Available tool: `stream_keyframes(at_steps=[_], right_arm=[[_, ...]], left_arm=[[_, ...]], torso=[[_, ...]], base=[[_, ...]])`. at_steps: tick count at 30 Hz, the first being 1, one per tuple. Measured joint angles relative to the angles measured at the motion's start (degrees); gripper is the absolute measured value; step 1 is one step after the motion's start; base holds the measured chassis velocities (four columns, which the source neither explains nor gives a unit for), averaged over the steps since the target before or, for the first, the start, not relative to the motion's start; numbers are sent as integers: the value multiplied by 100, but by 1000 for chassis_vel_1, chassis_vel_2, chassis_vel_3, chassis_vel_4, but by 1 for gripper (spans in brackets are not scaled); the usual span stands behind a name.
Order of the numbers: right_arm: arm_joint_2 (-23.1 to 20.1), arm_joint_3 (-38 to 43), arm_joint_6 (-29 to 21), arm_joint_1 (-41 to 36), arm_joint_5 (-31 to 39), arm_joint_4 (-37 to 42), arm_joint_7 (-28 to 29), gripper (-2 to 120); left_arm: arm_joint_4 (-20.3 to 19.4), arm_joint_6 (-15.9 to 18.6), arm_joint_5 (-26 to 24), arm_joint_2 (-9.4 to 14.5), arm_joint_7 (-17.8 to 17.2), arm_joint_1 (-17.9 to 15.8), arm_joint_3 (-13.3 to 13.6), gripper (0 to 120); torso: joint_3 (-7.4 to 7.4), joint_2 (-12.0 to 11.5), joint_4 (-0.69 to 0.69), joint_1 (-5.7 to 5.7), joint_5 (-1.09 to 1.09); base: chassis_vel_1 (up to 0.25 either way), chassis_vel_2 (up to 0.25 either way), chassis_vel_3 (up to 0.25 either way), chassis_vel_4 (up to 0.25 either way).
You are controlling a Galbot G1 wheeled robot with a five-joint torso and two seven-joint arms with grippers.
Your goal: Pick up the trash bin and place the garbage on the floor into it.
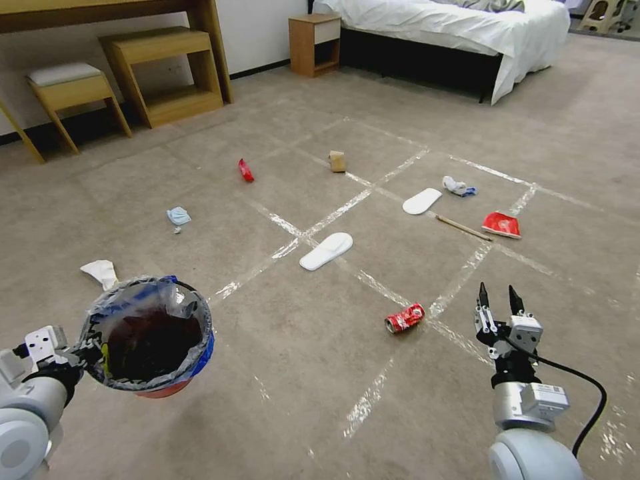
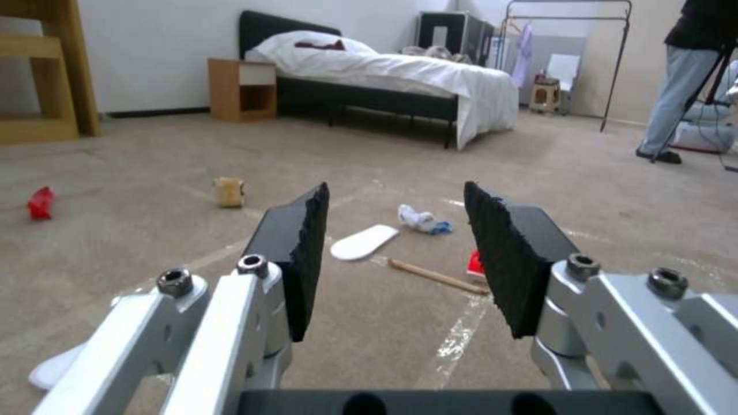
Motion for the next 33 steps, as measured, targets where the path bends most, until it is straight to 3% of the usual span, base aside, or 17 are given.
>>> stream_keyframes(at_steps=[10,33], right_arm=[[14,-58,19,68,37,-48,47,50],[14,-64,63,83,82,-53,74,50]], left_arm=[[81,-11,24,-5,1,-65,59,2],[79,-27,133,-46,15,-77,140,2]], torso=[[1,0,2,0,0],[0,0,1,0,1]], base=[[-127,120,125,-131],[0,0,0,0]])
